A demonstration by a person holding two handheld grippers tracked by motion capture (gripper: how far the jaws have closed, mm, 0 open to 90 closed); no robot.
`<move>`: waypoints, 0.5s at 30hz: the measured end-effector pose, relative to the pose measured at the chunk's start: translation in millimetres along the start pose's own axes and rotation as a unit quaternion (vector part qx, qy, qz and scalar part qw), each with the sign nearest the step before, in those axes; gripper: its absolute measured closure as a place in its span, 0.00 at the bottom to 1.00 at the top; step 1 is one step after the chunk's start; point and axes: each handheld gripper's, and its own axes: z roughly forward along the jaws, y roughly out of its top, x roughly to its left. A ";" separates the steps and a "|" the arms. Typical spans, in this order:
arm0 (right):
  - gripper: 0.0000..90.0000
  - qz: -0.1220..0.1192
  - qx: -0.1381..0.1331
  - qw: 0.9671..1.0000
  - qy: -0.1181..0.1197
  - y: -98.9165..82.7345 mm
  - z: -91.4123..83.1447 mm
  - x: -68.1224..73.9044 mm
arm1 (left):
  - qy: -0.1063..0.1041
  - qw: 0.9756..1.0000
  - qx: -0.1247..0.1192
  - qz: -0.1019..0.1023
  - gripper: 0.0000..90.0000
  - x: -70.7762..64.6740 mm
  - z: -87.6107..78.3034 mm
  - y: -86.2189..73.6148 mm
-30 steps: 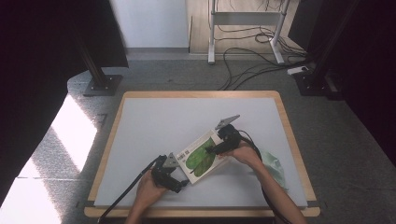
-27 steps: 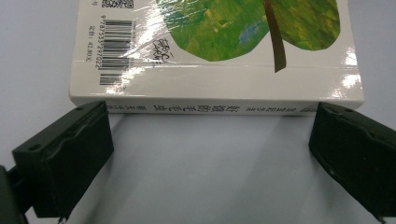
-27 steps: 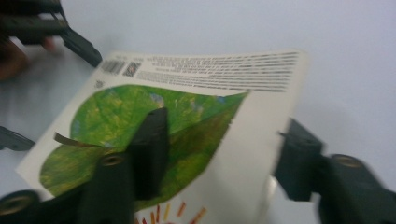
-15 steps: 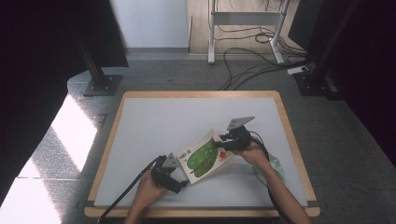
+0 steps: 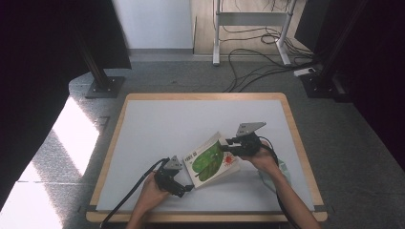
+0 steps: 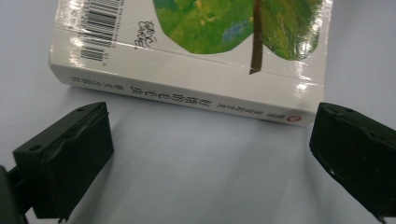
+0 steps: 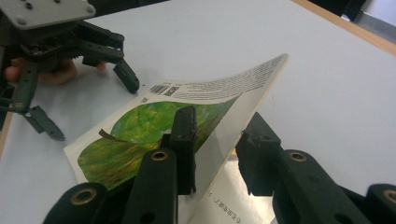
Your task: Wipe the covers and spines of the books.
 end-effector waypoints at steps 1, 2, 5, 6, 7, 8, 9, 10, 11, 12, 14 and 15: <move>0.76 -0.001 -0.004 1.000 0.001 -0.1 -1.2 0.8 | 0.000 1.000 -0.003 -0.003 0.00 1.2 0.1 0.3; 0.77 -0.003 -0.007 1.000 0.002 -0.3 -2.3 1.6 | -0.001 1.000 -0.007 -0.008 0.00 1.9 0.2 0.6; 0.77 -0.008 -0.012 1.000 0.003 -0.6 -5.5 4.2 | -0.002 1.000 -0.008 -0.017 0.00 5.1 1.1 2.1; 0.78 -0.011 -0.014 1.000 0.004 -0.7 -6.8 5.2 | -0.003 1.000 -0.007 -0.018 0.00 5.5 1.9 2.7; 0.78 -0.014 -0.015 1.000 0.005 -0.6 -8.2 6.0 | -0.004 1.000 -0.008 -0.016 0.00 5.7 2.7 3.5; 0.78 -0.017 -0.017 1.000 0.005 -0.7 -9.8 7.2 | -0.005 1.000 -0.007 -0.015 0.00 5.9 3.1 4.1; 0.78 -0.018 -0.018 1.000 0.006 -0.7 -10.7 8.0 | -0.007 1.000 -0.008 -0.015 0.00 5.9 4.0 4.9; 0.78 -0.021 -0.019 1.000 0.006 -0.9 -11.8 8.7 | -0.009 1.000 -0.009 -0.015 0.00 6.0 4.7 5.6; 0.78 -0.023 -0.020 1.000 0.007 -1.1 -13.0 9.5 | -0.013 1.000 -0.011 -0.016 0.00 6.8 4.8 6.2; 0.78 -0.024 -0.022 0.999 0.007 -1.4 -14.2 10.2 | -0.016 1.000 -0.014 -0.020 0.00 7.5 4.9 6.5; 0.78 -0.028 -0.024 0.999 0.008 -2.3 -16.5 11.7 | -0.026 0.999 -0.014 -0.028 0.00 9.5 5.7 7.6; 0.78 -0.029 -0.027 0.999 0.009 -2.9 -17.6 12.2 | -0.031 0.999 -0.015 -0.028 0.00 10.4 6.1 8.6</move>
